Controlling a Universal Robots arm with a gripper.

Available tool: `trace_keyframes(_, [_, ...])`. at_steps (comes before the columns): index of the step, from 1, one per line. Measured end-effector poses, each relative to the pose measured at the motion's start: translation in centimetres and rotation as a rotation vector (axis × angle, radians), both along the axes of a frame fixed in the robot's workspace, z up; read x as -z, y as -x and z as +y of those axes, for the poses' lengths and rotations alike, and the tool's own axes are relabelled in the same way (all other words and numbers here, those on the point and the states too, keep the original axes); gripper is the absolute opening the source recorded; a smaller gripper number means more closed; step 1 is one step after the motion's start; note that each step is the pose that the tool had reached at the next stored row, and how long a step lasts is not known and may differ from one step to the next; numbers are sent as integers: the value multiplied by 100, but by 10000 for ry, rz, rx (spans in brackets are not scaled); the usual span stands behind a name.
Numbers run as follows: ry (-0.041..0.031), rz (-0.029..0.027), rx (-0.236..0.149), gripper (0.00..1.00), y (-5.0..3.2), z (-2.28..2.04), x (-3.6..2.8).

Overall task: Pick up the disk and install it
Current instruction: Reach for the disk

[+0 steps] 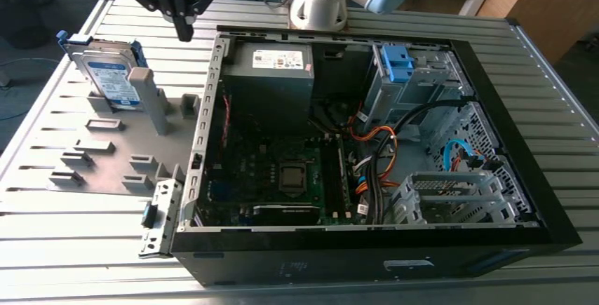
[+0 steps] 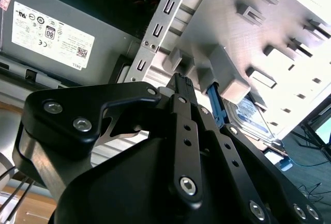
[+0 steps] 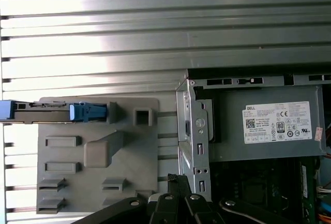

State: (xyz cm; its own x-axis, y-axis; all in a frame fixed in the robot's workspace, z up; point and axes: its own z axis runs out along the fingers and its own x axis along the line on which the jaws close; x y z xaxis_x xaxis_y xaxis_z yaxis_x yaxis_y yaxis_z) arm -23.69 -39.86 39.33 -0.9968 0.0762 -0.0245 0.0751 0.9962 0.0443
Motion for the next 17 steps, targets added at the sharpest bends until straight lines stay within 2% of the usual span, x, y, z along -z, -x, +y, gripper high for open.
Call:
trace_keyframes(16, [0,0,0,11,31,0,0])
trace_keyframes(17, [0,0,0,11,68,0,0])
